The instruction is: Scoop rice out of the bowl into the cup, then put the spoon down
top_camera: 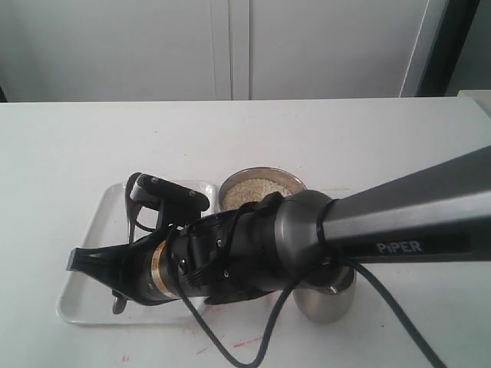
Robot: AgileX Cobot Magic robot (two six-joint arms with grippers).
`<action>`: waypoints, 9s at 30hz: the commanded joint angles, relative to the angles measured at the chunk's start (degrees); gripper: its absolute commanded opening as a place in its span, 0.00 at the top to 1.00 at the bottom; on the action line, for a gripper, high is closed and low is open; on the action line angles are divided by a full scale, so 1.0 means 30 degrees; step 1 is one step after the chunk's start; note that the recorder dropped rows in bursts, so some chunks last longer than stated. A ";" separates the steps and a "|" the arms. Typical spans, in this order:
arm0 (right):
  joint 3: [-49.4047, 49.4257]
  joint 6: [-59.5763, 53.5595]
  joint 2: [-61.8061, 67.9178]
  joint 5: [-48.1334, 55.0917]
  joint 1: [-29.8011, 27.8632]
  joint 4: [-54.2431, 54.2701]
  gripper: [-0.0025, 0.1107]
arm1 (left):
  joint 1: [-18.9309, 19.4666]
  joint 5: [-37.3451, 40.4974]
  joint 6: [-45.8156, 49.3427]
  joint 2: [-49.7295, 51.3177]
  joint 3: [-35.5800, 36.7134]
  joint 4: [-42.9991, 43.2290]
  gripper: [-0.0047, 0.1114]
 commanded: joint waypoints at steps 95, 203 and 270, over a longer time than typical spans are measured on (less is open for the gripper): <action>-0.0917 0.1105 0.1604 -0.0242 -0.0580 -0.0001 0.66 | -0.0053 -0.0086 0.0031 -0.0018 -0.0061 -0.0095 0.84; 2.0388 -1.6972 -2.9457 0.1056 -0.0542 0.1321 0.98 | -0.0053 -0.0086 0.0031 -0.0018 -0.0061 -0.0095 0.84; 2.1109 -1.7247 -3.5779 0.5882 -0.5354 1.3273 0.98 | -0.0053 -0.0086 0.0031 -0.0018 -0.0061 -0.0095 0.84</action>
